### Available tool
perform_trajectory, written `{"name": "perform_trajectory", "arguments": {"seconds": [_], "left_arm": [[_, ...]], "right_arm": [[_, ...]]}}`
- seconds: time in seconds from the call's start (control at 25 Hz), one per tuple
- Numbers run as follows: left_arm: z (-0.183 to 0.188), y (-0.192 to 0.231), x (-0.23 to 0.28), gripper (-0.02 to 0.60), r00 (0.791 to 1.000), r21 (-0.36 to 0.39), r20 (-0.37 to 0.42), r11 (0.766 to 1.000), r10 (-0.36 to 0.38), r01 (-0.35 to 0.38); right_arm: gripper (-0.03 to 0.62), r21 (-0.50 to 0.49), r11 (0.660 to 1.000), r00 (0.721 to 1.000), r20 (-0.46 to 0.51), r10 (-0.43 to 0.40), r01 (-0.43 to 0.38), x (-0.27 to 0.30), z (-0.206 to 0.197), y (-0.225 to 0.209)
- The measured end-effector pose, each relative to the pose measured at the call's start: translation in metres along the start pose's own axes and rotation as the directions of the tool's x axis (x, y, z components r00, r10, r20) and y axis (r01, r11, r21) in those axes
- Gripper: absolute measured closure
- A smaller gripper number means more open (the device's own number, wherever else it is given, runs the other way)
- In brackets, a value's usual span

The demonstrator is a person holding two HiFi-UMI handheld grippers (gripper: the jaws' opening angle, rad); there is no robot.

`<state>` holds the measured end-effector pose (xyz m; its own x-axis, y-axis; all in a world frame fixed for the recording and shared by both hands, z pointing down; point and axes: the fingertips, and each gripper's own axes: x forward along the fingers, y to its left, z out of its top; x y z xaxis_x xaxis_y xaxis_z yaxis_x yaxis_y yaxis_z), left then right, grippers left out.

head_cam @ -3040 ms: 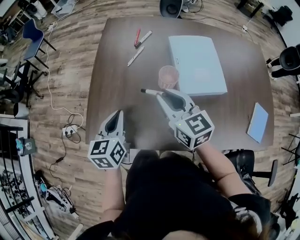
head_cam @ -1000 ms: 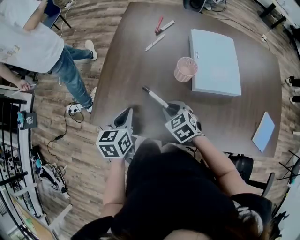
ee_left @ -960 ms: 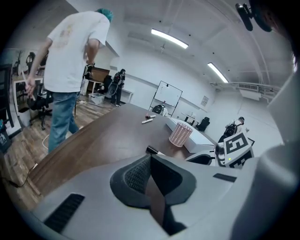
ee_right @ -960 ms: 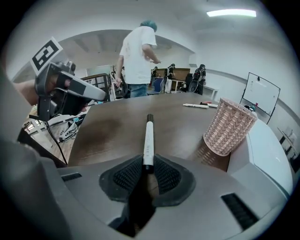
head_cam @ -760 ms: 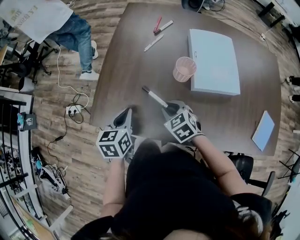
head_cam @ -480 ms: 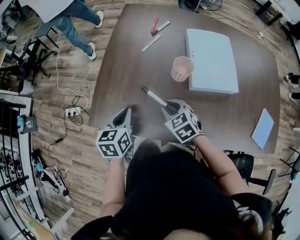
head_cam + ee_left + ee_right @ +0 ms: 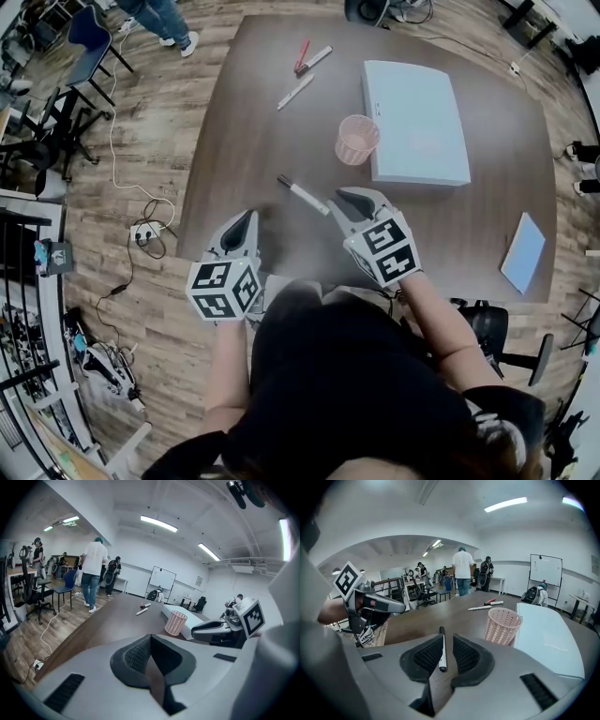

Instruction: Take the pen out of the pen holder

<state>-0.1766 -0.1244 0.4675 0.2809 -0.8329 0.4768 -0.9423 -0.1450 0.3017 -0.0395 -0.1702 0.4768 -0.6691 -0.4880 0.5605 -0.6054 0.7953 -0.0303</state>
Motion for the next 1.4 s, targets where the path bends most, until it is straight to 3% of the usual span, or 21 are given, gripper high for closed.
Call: {"name": "perform_trajectory", "arguments": {"seconds": [0.56,0.8,1.12,1.4], "left_arm": [[0.032,-0.011,-0.018,0.566,0.996,0.056,0.090,0.998,-0.001,-0.004],[0.032,-0.014,-0.020,0.566,0.995,0.104,0.095,0.994,0.011,-0.021],[0.024,-0.010,-0.018,0.566,0.997,0.082,0.074,0.996,0.015,-0.021],[0.017,-0.010,-0.017,0.566,0.999,0.077,0.048,0.997,0.017,-0.021]], "right_arm": [[0.559,0.107,0.994,0.987,0.153,-0.037,0.021,-0.038,0.042,-0.015],[0.574,0.135,0.990,0.984,0.166,-0.058,0.036,-0.044,0.042,-0.015],[0.576,0.221,0.975,0.986,0.153,-0.073,0.038,-0.042,0.032,-0.017],[0.577,0.227,0.973,0.987,0.144,-0.070,0.035,-0.039,0.029,-0.015]]}}
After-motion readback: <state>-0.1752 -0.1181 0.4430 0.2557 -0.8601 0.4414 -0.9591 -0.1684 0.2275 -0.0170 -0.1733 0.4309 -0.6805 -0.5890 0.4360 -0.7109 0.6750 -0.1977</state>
